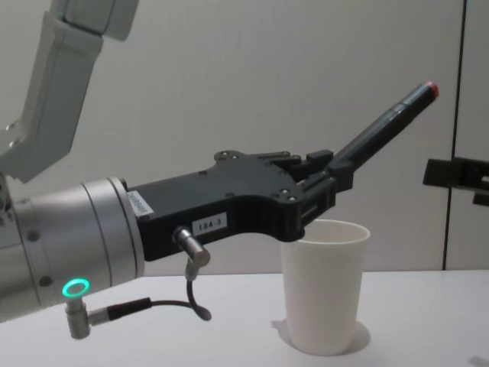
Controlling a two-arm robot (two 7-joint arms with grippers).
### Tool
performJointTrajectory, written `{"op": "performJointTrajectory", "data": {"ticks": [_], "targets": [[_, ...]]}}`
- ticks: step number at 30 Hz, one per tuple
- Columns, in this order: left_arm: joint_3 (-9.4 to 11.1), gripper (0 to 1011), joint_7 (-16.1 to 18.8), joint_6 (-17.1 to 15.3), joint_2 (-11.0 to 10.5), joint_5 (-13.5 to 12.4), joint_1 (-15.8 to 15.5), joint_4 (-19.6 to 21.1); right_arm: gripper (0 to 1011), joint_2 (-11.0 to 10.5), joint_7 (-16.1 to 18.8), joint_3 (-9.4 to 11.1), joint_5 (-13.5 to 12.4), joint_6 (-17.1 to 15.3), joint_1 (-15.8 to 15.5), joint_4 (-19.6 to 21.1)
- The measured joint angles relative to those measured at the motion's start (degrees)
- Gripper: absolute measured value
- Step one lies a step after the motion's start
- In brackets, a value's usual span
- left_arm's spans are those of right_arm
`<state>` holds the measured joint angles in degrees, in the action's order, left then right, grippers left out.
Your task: Place the pen into the pen holder.
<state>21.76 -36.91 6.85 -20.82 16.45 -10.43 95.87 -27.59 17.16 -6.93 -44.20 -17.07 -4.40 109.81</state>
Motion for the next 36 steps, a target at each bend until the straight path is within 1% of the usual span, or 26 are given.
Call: {"op": "performJointTrajectory", "data": {"ticks": [1, 2, 3, 5, 6, 7, 8, 11, 12, 15, 16, 17, 18, 20, 21, 23, 24, 25, 27, 28, 29, 33, 36], "targets": [[0.0, 189, -0.02, 0.0, 0.01, 0.01, 0.0, 0.0, 1001, -0.49, 0.84, 0.38, -1.94, -1.02, -0.16, 0.22], [0.0, 189, -0.03, 0.0, 0.01, 0.01, -0.01, -0.01, 1001, -0.49, 0.84, 0.38, -1.94, -1.02, -0.16, 0.22], [0.0, 189, -0.06, 0.0, 0.01, 0.02, -0.01, -0.01, 1001, -0.91, 1.41, 0.7, -3.32, -1.73, -0.31, 0.37], [0.0, 189, -0.09, 0.0, 0.02, 0.03, -0.02, -0.02, 1001, -1.35, 2.19, 1.02, -5.29, -2.72, -0.46, 0.53], [0.0, 189, -0.1, 0.0, 0.02, 0.04, -0.03, -0.03, 1001, -1.72, 2.85, 1.29, -7.13, -3.52, -0.59, 0.62], [0.0, 188, -0.11, 0.0, 0.02, 0.05, -0.03, -0.04, 1001, -1.88, 3.11, 1.41, -7.92, -3.89, -0.64, 0.66], [0.0, 189, -0.13, 0.0, 0.02, 0.06, -0.04, -0.05, 1001, -2.23, 3.65, 1.66, -9.57, -4.62, -0.74, 0.73], [0.0, 188, -0.14, 0.0, 0.02, 0.07, -0.04, -0.06, 1001, -2.58, 4.38, 1.93, -12.19, -5.67, -0.84, 0.75], [0.0, 189, -0.16, 0.0, 0.02, 0.09, -0.04, -0.07, 1001, -2.77, 4.78, 2.06, -13.75, -6.29, -0.87, 0.76], [0.0, 189, -0.16, 0.0, 0.02, 0.09, -0.04, -0.07, 1001, -2.98, 5.3, 2.25, -16.13, -7.18, -0.9, 0.76], [0.0, 189, -0.17, 0.0, 0.02, 0.1, -0.04, -0.07, 1001, -3.09, 5.62, 2.37, -17.91, -7.78, -0.91, 0.75], [0.0, 189, -0.17, 0.0, 0.02, 0.1, -0.04, -0.07, 1001, -3.13, 5.71, 2.41, -18.51, -8.0, -0.9, 0.72], [0.0, 190, -0.17, 0.0, 0.02, 0.1, -0.04, -0.07, 1001, -3.2, 5.9, 2.45, -20.03, -8.52, -0.88, 0.66], [0.0, 189, -0.18, 0.0, 0.02, 0.1, -0.04, -0.07, 1001, -3.24, 6.04, 2.49, -21.5, -9.04, -0.84, 0.54], [0.0, 189, -0.19, 0.0, 0.02, 0.1, -0.04, -0.07, 1001, -3.26, 6.18, 2.52, -23.18, -9.59, -0.78, 0.42], [0.0, 189, -0.19, 0.0, 0.02, 0.1, -0.04, -0.07, 1001, -3.26, 6.24, 2.52, -24.33, -9.94, -0.71, 0.29], [0.0, 189, -0.2, -0.01, 0.02, 0.1, -0.04, -0.07, 1001, -3.24, 6.26, 2.51, -25.69, -10.31, -0.59, 0.16], [0.0, 189, -0.21, 0.0, 0.02, 0.1, -0.04, -0.08, 1001, -3.24, 6.26, 2.51, -25.69, -10.31, -0.59, 0.16], [0.0, 189, -0.22, 0.0, 0.02, 0.1, -0.04, -0.07, 1001, -3.03, 6.24, 2.34, -27.71, -10.8, -0.26, -0.15], [0.0, 189, -0.22, -0.01, 0.02, 0.1, -0.04, -0.07, 1001, -3.03, 6.24, 2.34, -27.71, -10.8, -0.26, -0.15], [0.0, 189, -0.23, -0.01, 0.02, 0.1, -0.04, -0.07, 1001, -2.89, 6.14, 2.19, -28.67, -10.97, -0.08, -0.28], [0.0, 189, -0.24, -0.01, 0.01, 0.09, -0.04, -0.07, 1001, -2.3, 5.47, 1.63, -30.46, -11.07, 0.55, -0.62], [0.0, 189, -0.24, -0.01, 0.02, 0.09, -0.04, -0.07, 1001, -1.91, 5.07, 1.24, -31.12, -10.98, 0.93, -0.78]]}}
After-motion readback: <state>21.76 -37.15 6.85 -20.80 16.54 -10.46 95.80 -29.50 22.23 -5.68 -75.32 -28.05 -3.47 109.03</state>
